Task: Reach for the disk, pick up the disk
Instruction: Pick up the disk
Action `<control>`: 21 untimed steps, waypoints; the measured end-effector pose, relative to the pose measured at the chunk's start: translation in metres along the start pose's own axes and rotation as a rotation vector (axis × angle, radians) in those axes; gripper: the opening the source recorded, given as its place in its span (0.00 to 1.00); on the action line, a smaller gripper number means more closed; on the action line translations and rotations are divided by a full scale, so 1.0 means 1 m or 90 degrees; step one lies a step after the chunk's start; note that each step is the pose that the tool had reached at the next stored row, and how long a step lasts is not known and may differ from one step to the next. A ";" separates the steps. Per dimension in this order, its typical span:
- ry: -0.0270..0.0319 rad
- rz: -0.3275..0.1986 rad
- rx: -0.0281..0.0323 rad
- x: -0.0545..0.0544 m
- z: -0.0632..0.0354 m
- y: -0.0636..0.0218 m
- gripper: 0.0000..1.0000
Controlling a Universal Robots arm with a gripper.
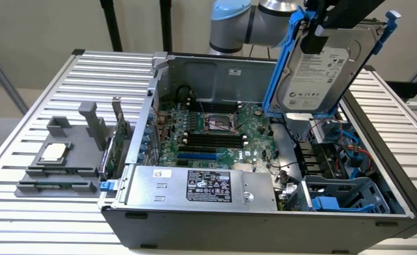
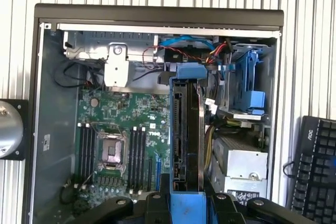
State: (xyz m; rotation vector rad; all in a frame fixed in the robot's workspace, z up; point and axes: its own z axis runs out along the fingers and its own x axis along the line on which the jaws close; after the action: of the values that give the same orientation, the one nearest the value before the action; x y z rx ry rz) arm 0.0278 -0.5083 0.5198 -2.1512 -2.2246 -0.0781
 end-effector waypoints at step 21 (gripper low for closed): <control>-0.0005 0.000 -0.0002 -0.063 -0.0036 0.0428 0.33</control>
State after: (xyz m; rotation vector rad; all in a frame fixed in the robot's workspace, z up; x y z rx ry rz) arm 0.0726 -0.5697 0.5193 -2.1517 -2.2251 -0.0777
